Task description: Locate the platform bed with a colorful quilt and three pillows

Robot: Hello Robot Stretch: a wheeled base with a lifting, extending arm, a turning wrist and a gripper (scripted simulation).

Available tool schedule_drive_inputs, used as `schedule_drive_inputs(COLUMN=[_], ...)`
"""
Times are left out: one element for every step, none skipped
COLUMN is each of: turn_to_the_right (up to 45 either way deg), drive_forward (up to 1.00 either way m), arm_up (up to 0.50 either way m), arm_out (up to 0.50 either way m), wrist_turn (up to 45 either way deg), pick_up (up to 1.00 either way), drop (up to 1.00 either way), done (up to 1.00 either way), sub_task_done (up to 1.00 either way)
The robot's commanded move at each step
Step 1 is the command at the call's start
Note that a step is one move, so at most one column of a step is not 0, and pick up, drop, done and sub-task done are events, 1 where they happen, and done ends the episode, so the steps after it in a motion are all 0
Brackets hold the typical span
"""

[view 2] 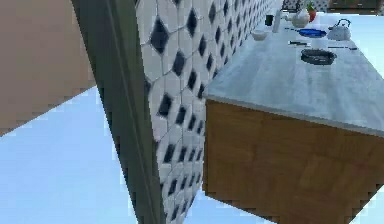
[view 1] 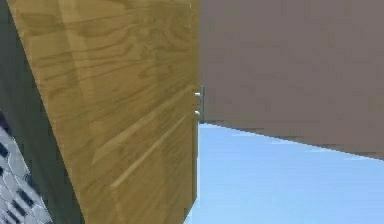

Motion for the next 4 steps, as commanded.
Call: schedule_drive_inputs(turn_to_the_right=[30.0,0.0,-6.0,0.0], drive_forward=[0.00,0.55,0.00,0.15], arm_up=[0.00,0.00,0.00,0.00], arm_out=[0.00,0.00,0.00,0.00], wrist_turn=[0.0,0.0,0.0,0.0], pick_up=[0.00,0.00,0.00,0.00], drop=[0.00,0.00,0.00,0.00], done=[0.00,0.00,0.00,0.00], sub_task_done=[0.00,0.00,0.00,0.00])
